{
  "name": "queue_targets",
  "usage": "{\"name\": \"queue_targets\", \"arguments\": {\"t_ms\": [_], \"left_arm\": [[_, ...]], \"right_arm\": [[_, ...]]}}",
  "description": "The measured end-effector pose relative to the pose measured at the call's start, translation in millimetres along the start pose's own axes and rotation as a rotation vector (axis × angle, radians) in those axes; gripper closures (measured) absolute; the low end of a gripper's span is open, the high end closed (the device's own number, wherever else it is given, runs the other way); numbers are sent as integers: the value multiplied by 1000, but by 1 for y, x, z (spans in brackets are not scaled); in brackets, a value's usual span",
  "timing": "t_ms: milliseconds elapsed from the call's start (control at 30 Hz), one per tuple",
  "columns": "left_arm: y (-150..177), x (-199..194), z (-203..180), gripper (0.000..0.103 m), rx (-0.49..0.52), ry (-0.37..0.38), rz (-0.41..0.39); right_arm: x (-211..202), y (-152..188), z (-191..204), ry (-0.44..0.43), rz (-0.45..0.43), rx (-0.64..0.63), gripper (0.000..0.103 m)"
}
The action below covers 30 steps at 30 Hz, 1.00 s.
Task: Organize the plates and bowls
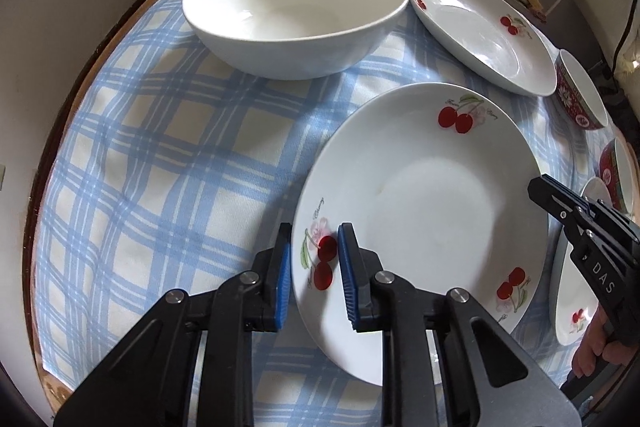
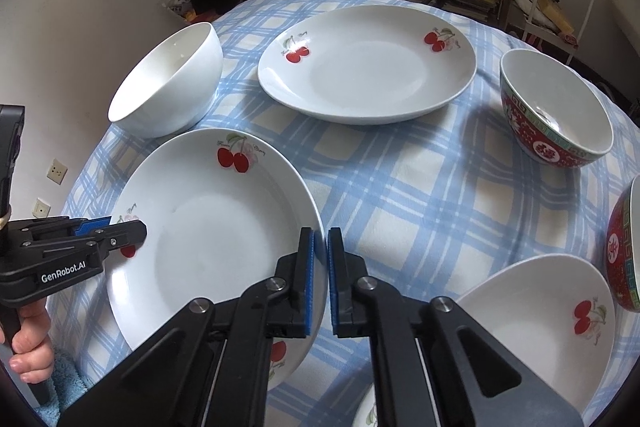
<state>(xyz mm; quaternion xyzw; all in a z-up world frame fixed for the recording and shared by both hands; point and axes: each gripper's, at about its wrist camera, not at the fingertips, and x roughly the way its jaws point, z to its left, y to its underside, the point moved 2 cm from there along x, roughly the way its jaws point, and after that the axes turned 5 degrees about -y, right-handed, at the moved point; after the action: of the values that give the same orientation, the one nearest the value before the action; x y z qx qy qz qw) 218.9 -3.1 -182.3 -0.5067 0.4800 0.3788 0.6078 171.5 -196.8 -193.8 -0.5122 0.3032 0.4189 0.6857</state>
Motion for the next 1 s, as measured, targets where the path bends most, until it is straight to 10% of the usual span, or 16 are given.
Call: {"name": "queue_targets", "arguments": {"t_ms": [1000], "left_arm": [[59,-28,6,81,44,11,50]], "right_arm": [[-39,61,14,7,53,91,95]]}}
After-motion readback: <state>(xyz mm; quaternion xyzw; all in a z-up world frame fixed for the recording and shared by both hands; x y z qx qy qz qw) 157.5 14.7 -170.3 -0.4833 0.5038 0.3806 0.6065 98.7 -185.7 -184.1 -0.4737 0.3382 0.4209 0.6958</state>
